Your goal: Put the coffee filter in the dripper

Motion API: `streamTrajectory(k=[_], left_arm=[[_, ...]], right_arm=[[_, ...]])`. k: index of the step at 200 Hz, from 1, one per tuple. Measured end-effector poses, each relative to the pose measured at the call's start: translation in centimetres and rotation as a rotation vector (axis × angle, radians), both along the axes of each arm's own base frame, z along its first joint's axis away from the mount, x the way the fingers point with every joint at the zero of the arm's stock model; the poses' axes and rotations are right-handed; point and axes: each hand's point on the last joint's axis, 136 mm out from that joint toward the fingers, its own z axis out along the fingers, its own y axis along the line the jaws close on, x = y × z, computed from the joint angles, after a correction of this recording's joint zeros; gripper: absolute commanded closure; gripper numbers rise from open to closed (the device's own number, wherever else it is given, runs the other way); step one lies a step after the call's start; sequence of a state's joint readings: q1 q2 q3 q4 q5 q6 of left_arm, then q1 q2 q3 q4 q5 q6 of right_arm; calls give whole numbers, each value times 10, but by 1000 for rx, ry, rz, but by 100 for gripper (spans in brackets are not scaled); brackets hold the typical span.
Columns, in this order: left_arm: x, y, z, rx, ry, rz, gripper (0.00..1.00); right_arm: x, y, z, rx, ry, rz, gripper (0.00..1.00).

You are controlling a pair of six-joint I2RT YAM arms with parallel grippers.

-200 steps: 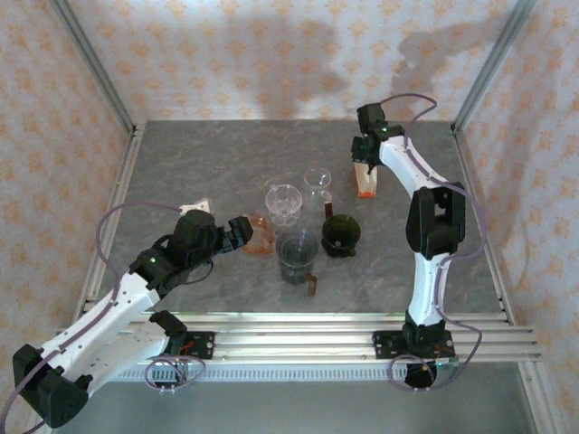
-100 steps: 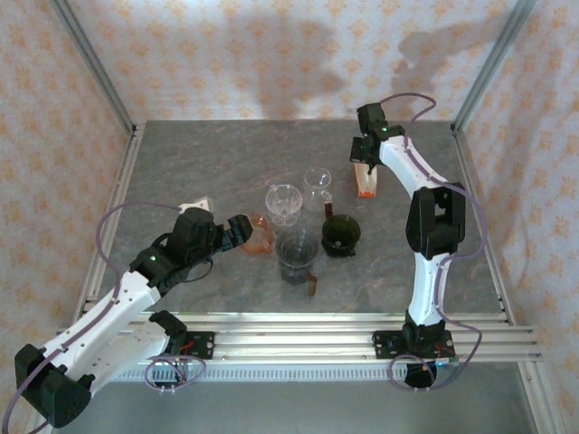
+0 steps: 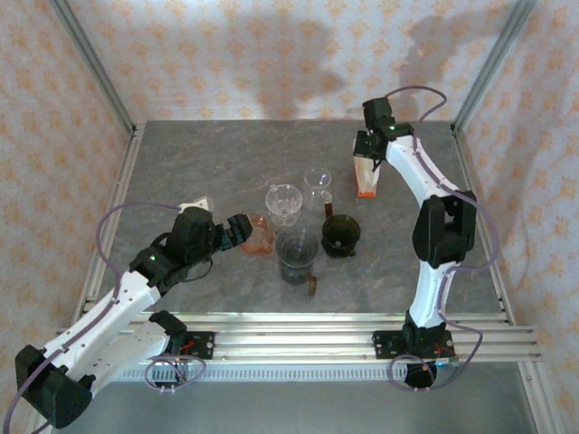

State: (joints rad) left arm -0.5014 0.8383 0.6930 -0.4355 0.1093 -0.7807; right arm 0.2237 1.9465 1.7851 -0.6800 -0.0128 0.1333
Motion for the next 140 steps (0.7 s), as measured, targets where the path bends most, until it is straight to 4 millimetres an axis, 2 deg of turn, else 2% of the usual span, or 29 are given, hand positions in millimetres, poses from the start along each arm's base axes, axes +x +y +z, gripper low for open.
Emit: streamTrajectory(k=[50,79,92,117,140], left_arm=[[0,-1,0,-8,4,-6,1],[0,0,0,-11,5,-3,1],[0,-1,0,-16,7,-8,1],[-3,-4,2,-30,8,-26,1],[-6,-6,7,-49,-3,-40,1]], right_arm=[[-31,-12,32,14,-59,-46,100],[-64,-18,59,54,-111,-64,100],[-82,-17,78,78,-155,-60,100],[-121,3,116,133,-236,11,100],[-170,39,134,217,-252,152,100]])
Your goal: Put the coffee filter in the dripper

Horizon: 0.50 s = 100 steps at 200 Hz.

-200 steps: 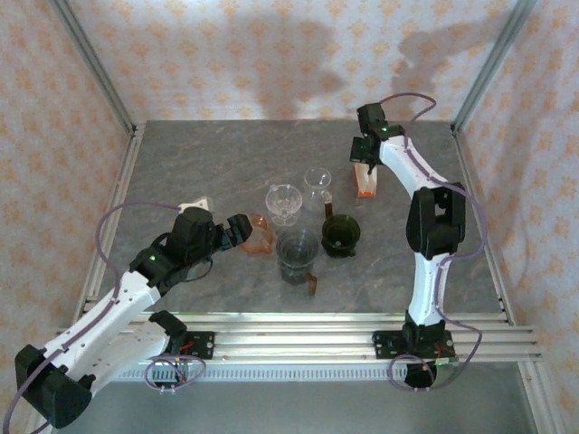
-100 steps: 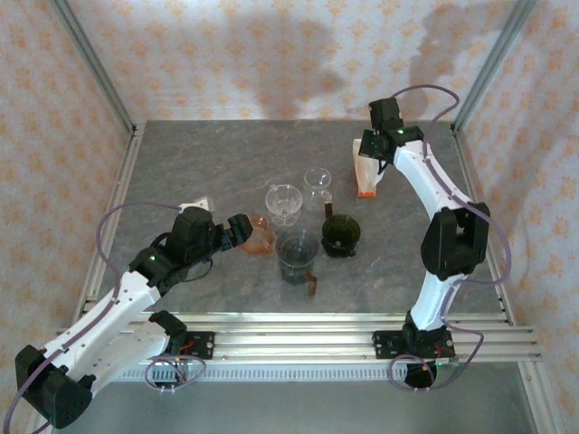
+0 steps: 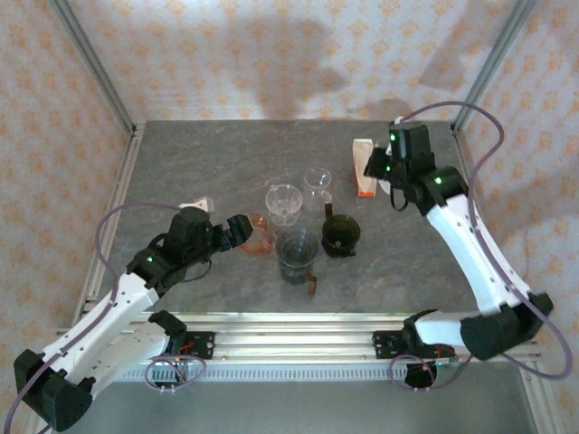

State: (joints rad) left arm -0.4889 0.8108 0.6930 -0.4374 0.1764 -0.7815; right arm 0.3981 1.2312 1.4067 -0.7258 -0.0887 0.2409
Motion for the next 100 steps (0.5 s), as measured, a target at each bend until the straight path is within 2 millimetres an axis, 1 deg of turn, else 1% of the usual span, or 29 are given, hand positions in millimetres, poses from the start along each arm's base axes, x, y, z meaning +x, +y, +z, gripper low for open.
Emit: streamTrajectory(k=[14,29,57,70,83,100], left_arm=[[-2,0,4,-10,-11,-1,0],[-4,1,8,-19,-24,-2,1],[-7,0,13,-35,-37,-13,1],[-7,-1,13,-40,-34,-18,1],[-8,-2,13,-44,-32,-22,1],[-8,-4,13,-49,-29,-29,1]], right_arm=[[-30,22,3,24,10,94,100],[-68,49,2,48,42,212,100],[-125,86,3,91,91,383,100],[-146,101,4,105,107,446,100],[-163,113,1,104,125,494,100],[-173,126,-4,81,149,524,100]])
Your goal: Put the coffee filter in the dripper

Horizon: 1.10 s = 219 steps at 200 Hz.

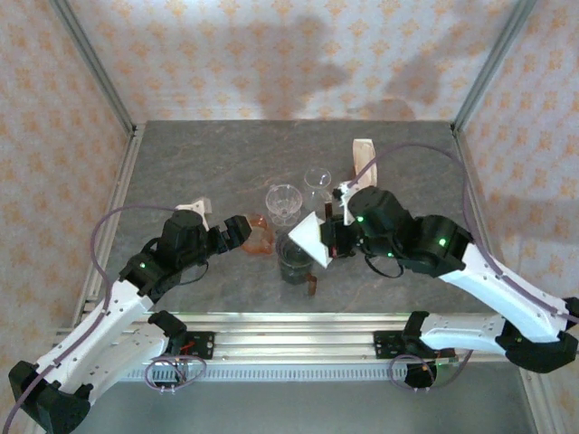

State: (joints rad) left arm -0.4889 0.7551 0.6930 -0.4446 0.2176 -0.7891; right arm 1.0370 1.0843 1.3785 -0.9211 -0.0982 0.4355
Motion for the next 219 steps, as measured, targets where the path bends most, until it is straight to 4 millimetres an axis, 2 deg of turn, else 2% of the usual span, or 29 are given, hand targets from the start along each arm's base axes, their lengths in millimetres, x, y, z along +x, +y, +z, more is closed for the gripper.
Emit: streamTrajectory(k=[52,94,114,154,179,219], left_arm=[[-2,-4,0,-17,9,-17,1],[-3,-12,4,-41,0,-45,1],[-2,-19,0,-48,9,-63,1],[0,-22,-9,-44,32,-70,1],[0,-23,-7,-49,26,-74,1],[-3,-26,-5,-61,20,-90,1]], right_arm=[[13,19,-14,-111,24,-56,100],[15,11,-19,-164,58,-116,100],[13,9,-19,-177,78,-126,100],[25,31,-19,-217,106,-135,100],[31,48,-35,-266,139,-126,100],[35,62,-68,-349,193,-106,100]])
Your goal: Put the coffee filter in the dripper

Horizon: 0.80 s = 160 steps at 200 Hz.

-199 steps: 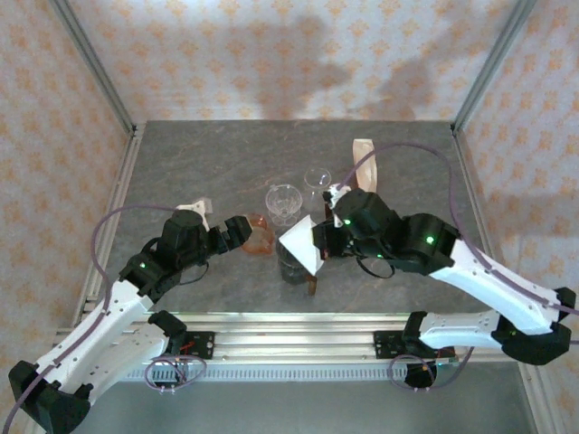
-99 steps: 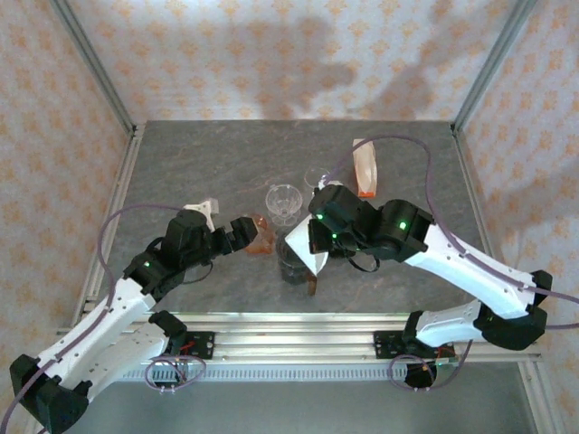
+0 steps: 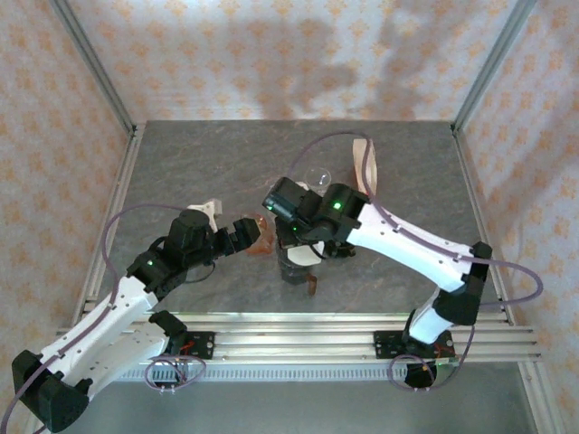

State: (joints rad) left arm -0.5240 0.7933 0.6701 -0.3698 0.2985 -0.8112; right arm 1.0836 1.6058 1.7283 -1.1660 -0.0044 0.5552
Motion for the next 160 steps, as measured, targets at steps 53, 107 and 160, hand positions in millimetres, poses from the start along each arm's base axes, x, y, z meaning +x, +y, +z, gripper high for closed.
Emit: streamTrajectory(k=[53,107,160], left_arm=[[-2,0,-3,-3,5,-7,1],[-3,0,-6,1,11,-8,1],[-9,-10,-3,-1,7,-49,11]], right_arm=[[3,6,-29,-28,55,3,99],[4,16,-40,-9,68,23,49],[-4,-4,-11,99,-9,21,43]])
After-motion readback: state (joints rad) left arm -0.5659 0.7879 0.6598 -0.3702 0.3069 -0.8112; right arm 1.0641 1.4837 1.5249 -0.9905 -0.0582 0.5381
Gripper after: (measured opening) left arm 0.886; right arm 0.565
